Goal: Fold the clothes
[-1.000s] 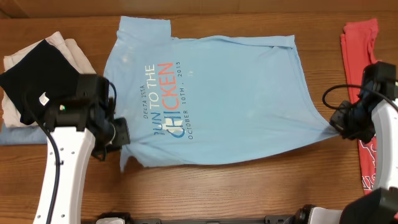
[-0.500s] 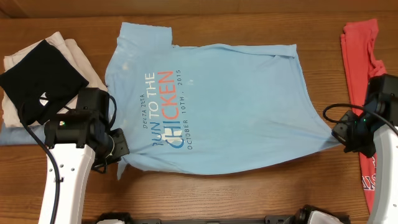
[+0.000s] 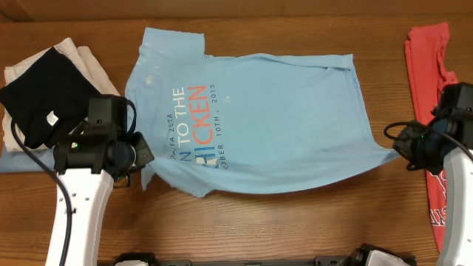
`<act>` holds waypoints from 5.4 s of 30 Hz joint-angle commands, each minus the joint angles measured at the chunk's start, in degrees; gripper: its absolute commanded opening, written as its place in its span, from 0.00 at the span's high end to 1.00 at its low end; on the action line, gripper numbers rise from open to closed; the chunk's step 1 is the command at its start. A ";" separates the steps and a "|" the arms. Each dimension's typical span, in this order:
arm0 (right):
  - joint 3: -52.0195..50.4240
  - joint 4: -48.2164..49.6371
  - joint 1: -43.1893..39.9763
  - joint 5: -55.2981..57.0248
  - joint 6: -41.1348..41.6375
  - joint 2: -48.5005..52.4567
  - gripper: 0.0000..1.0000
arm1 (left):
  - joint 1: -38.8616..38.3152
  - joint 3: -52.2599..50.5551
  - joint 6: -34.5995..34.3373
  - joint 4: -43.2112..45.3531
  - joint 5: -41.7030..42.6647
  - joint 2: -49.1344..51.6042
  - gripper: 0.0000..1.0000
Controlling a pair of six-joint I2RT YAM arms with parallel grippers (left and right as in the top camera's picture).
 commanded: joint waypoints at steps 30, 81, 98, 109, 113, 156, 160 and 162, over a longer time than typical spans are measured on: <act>-0.09 21.73 2.25 -9.64 -4.85 19.69 0.96 | 5.86 -0.22 -3.50 15.72 -8.57 22.71 0.96; -0.11 36.70 5.53 -5.95 -0.09 26.80 0.96 | 5.86 -0.22 -3.48 30.88 -6.73 27.34 0.83; -0.11 36.52 5.53 -4.42 -0.15 26.80 0.96 | 5.86 -0.22 -3.43 31.43 -6.78 27.34 0.81; -0.11 36.44 5.53 -4.44 -0.15 26.80 0.95 | 5.86 -0.22 -3.45 31.47 -6.75 27.34 0.82; -0.11 36.35 5.53 -4.44 -0.15 26.80 0.75 | 5.84 -0.22 -3.37 30.97 -6.19 27.34 0.69; -4.46 26.08 5.53 -4.48 -1.38 26.80 0.55 | 5.27 -0.79 6.43 27.56 6.14 31.58 0.50; -4.46 26.32 5.53 -4.46 -1.40 26.80 0.54 | 5.31 -0.79 6.40 28.68 5.07 33.48 0.51; -4.46 26.36 5.53 -4.46 -1.40 26.80 0.54 | 5.31 -0.79 6.43 29.40 4.66 34.14 0.51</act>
